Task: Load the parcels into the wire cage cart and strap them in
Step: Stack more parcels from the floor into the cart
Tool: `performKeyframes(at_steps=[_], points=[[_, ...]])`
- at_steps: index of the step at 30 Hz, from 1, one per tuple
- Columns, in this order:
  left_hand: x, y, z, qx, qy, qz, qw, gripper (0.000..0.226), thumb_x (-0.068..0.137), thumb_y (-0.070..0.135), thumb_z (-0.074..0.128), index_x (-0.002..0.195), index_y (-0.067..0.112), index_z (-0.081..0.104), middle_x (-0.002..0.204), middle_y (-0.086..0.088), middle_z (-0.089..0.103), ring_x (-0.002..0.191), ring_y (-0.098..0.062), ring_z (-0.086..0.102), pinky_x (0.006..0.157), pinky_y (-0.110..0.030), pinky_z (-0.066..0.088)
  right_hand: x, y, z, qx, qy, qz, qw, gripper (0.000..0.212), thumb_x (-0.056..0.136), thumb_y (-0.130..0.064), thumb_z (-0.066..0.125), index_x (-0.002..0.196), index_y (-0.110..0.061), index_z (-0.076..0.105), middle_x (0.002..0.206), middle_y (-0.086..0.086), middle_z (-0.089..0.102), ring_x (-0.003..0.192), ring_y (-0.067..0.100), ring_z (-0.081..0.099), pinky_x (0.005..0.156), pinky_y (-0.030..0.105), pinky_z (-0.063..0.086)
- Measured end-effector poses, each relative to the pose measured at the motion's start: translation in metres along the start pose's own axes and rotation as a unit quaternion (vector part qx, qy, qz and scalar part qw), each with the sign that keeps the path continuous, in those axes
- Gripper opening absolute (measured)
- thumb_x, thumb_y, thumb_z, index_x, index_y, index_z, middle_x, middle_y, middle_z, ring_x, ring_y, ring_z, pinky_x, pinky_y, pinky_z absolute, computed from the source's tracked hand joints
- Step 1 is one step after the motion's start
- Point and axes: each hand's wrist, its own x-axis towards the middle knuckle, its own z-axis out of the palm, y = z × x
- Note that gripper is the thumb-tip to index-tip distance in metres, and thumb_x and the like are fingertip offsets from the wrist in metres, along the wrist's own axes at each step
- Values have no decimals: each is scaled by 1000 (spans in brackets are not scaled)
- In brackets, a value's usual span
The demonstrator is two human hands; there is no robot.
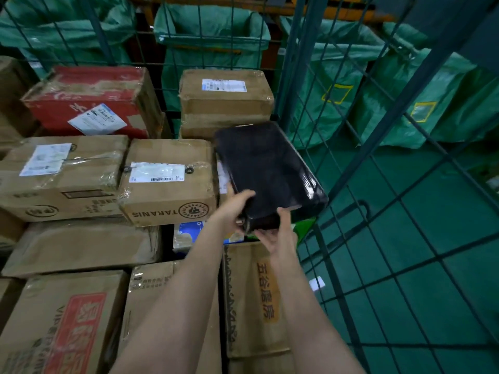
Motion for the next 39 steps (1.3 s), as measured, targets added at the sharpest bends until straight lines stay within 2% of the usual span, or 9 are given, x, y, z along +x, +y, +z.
performKeyframes(at_steps=[2,6,11,14,16,23,30,33,39], points=[[-3,-12,3,-45,3,-10,999,41,94,35,50,133,31,37,129,-4,52,104,-29,53,74,-47,48,0,11,13,11,-22,29,999,28,90,-25,60,104,-1,58,95,18,66,81,27,67,63,28,56],[2,-26,-8,-152,67,40,985,33,99,21,47,131,23,41,127,-7,53,110,-28,53,91,-48,47,6,6,21,-48,-83,92,991,41,92,-24,55,123,3,50,114,31,60,83,33,64,52,30,56],[10,-30,-21,-132,93,53,985,43,98,25,48,140,24,39,133,-5,54,110,-25,54,84,-43,49,13,6,21,-252,-89,106,958,59,89,-46,59,128,-5,45,89,19,64,76,31,66,68,37,57],[10,-28,-22,-123,126,59,983,50,98,28,49,145,25,32,139,-5,47,120,-29,50,82,-43,50,16,1,16,-199,-33,65,977,54,85,-41,67,119,-5,44,101,22,59,77,32,65,65,38,56],[11,-29,-22,-119,149,63,980,51,98,29,49,145,24,31,141,-6,45,123,-31,49,80,-43,50,18,-3,13,-156,-14,46,987,48,87,-38,65,114,-2,47,96,22,57,82,34,64,57,36,57],[10,-28,-20,-106,169,58,978,48,98,28,48,143,25,32,138,-5,48,121,-31,50,85,-44,49,25,-8,13,-177,-43,51,982,62,90,-38,61,129,6,43,106,33,58,81,35,64,61,38,56],[8,-29,-19,-51,136,37,989,51,97,35,46,145,28,29,143,-3,44,128,-28,44,106,-49,36,29,-3,13,-152,-10,56,987,58,91,-42,59,128,0,44,105,25,55,95,37,61,68,42,53],[0,-29,-15,-37,115,30,992,49,99,33,43,146,27,29,144,-3,42,129,-28,42,109,-47,33,29,-2,16,-137,0,57,989,60,91,-46,57,129,-1,45,117,25,56,95,36,61,64,42,52],[-16,-31,-24,-56,135,-6,989,52,101,32,37,149,18,24,150,-7,32,133,-28,36,107,-39,31,12,3,16,-141,13,45,989,50,88,-49,58,118,-12,45,108,15,55,89,32,61,67,40,52]])
